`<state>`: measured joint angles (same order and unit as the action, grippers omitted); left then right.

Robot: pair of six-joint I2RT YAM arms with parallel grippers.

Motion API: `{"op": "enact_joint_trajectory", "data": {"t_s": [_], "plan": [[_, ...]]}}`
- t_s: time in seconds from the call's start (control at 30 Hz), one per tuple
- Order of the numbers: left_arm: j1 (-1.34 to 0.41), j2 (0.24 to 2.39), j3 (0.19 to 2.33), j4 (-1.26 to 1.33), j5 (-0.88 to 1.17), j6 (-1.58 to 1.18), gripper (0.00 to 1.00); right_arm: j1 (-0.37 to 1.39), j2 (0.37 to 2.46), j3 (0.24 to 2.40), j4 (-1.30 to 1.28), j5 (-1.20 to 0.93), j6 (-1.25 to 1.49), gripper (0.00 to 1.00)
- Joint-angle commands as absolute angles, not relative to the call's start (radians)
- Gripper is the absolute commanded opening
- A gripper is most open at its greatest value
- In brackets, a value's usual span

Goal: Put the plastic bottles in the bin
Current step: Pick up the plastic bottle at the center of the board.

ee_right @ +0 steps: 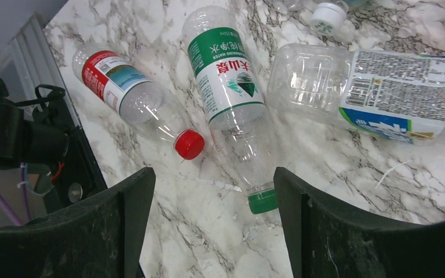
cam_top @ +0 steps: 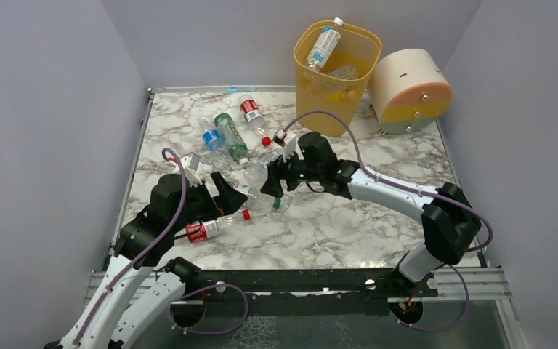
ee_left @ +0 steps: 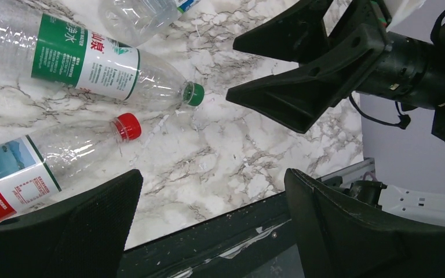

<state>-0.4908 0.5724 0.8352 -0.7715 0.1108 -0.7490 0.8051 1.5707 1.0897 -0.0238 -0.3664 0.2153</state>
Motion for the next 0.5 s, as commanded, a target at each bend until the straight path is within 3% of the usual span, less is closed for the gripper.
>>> {"op": "enact_joint_trajectory", "data": {"t_s": [0.0,0.47], "plan": [[-0.485,0.553,0.819,-0.788,0.079,-0.768,0.99,0.843,1.631,1.101,0.042,-0.304,0.156,0.77],[-0.485,0.531,0.837,-0.787,0.055,-0.764,0.99,0.942,1.843,1.214,0.061,-0.172,0.070,0.76]]}}
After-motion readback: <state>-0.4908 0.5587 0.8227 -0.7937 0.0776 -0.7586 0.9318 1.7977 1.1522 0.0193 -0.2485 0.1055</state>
